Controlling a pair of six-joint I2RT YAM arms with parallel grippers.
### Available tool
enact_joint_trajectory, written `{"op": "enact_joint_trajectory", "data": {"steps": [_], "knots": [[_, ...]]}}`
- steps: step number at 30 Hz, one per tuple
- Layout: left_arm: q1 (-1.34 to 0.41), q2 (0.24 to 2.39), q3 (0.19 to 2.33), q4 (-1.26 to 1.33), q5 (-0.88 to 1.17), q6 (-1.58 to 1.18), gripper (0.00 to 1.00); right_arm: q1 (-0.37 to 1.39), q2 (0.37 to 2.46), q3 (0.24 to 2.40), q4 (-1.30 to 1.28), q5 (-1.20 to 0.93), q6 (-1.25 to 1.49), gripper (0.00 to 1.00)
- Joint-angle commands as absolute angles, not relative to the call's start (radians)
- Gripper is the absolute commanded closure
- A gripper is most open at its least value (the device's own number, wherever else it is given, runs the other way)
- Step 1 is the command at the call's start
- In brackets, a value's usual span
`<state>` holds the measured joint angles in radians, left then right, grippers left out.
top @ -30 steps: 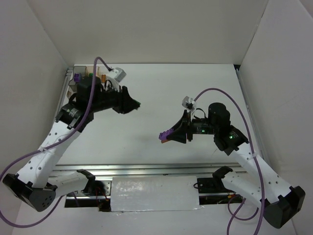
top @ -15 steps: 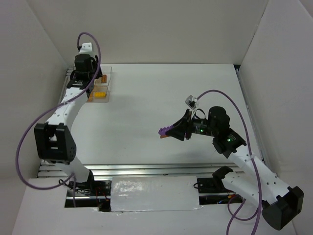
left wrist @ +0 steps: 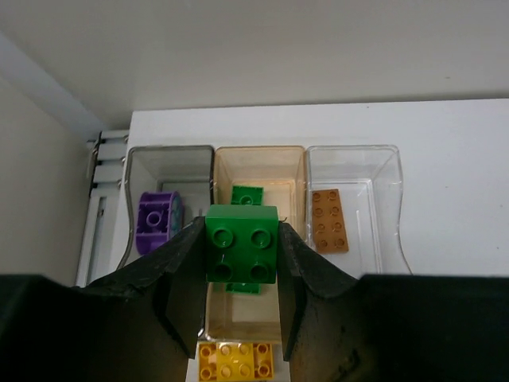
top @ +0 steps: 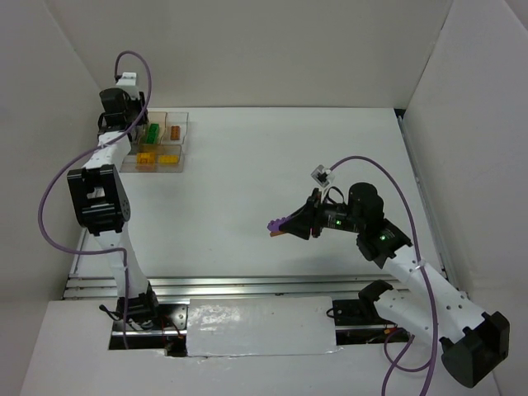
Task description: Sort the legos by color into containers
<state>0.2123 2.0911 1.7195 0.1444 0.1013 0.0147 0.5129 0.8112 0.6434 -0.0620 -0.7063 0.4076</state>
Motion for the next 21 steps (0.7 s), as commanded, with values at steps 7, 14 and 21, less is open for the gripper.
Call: {"op": "enact_joint_trajectory", "data": {"steps": [7,14,21], "knots": [[0.192,2.229,1.839,0.159,0.179,0.104,0.96,0.518,0.842,0.655,-0.003,-0.713,0.416,1.0],[0.195,2.276,1.815,0.207,0.155,0.06,0.89,0.518,0.856,0.66,-0.003,-0.715,0.413,1.0],[0.195,2.263,1.804,0.209,0.143,0.029,0.41,0.517,0.865,0.66,-0.003,-0.742,0.408,1.0]]}}
